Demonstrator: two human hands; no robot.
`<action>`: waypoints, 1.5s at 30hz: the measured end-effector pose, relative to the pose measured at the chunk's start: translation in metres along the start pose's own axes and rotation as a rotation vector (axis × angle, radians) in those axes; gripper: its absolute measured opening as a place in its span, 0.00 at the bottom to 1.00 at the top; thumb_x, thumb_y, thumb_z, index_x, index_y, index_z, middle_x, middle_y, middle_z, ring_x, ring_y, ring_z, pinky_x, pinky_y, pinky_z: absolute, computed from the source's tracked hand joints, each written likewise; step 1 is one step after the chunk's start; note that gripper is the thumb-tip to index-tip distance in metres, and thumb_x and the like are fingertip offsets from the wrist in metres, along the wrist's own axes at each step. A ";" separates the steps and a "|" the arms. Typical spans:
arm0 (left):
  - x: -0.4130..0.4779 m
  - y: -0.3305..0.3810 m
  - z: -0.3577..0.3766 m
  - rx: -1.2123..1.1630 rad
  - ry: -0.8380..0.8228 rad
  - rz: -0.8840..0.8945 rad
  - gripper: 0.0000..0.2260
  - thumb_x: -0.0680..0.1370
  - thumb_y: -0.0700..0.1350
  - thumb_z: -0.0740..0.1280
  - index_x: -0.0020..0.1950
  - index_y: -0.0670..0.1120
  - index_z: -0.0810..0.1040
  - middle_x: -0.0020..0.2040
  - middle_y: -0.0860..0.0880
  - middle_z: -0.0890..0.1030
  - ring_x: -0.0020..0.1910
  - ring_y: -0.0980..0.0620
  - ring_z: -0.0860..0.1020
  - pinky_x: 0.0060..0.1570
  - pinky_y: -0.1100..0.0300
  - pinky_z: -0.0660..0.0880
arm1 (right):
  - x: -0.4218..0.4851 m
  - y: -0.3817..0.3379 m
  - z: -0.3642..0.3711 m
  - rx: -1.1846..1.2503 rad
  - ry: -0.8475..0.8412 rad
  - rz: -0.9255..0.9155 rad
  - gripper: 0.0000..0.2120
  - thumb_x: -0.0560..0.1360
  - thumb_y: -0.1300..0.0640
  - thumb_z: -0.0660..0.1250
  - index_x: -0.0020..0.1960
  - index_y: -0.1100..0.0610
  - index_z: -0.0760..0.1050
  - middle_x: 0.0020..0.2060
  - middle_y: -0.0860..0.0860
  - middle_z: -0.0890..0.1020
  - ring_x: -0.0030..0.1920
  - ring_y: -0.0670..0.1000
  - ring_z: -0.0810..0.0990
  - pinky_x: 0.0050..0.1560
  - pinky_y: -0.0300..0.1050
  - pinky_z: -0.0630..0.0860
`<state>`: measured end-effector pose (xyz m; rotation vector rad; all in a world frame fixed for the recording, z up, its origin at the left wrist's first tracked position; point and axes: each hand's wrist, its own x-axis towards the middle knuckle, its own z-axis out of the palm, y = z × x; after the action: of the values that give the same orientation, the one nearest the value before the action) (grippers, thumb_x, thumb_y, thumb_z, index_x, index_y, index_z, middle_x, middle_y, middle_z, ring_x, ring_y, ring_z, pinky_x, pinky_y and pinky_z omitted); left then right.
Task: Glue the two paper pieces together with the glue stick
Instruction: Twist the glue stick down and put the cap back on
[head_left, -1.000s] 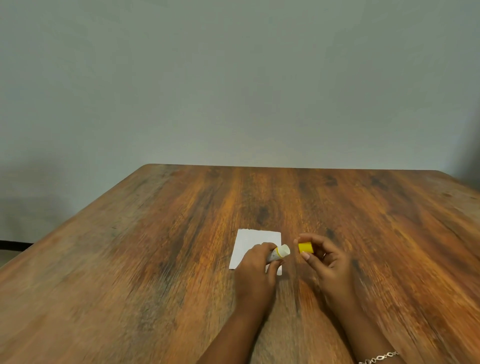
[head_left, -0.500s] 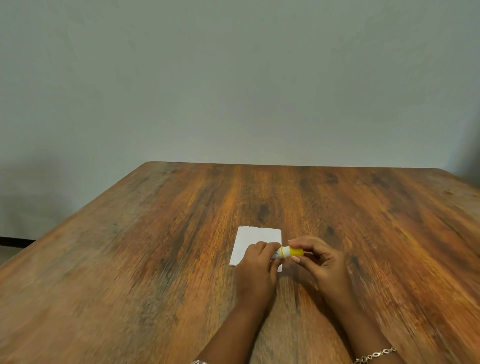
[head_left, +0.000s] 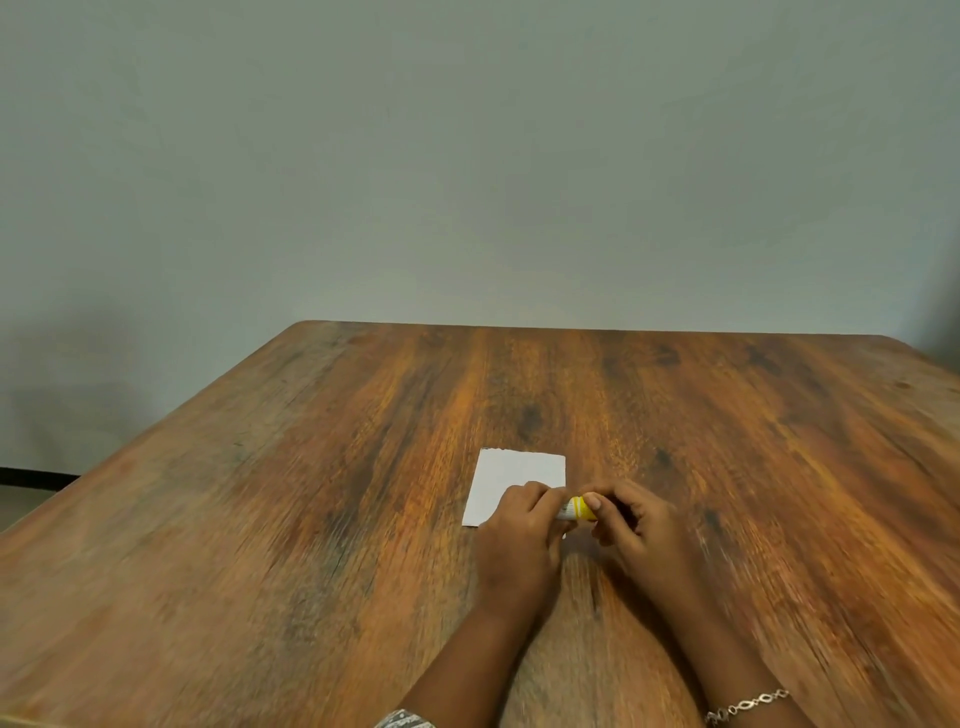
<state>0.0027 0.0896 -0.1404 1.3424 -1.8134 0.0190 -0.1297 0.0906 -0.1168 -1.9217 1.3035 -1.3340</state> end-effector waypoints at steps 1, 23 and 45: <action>0.000 0.000 0.000 -0.009 0.009 -0.022 0.10 0.70 0.39 0.70 0.51 0.46 0.81 0.45 0.47 0.83 0.44 0.48 0.80 0.35 0.61 0.72 | -0.001 -0.001 0.000 -0.007 -0.021 -0.003 0.08 0.73 0.64 0.66 0.50 0.55 0.78 0.40 0.45 0.81 0.39 0.42 0.78 0.39 0.34 0.74; 0.000 -0.003 0.002 -0.046 0.026 -0.041 0.12 0.71 0.39 0.70 0.54 0.45 0.80 0.47 0.47 0.84 0.45 0.48 0.80 0.37 0.64 0.69 | -0.002 -0.002 -0.002 -0.120 -0.054 -0.019 0.10 0.74 0.60 0.66 0.54 0.52 0.74 0.42 0.41 0.79 0.42 0.38 0.77 0.40 0.27 0.71; -0.001 -0.002 0.002 -0.027 0.048 0.000 0.04 0.70 0.45 0.69 0.43 0.48 0.77 0.39 0.50 0.81 0.37 0.51 0.78 0.31 0.62 0.69 | 0.000 0.007 0.000 -0.072 0.029 -0.005 0.10 0.72 0.50 0.62 0.39 0.55 0.76 0.29 0.53 0.79 0.30 0.48 0.75 0.32 0.43 0.69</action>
<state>0.0028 0.0885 -0.1432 1.3126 -1.7673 0.0270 -0.1324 0.0874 -0.1218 -1.9614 1.3788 -1.3391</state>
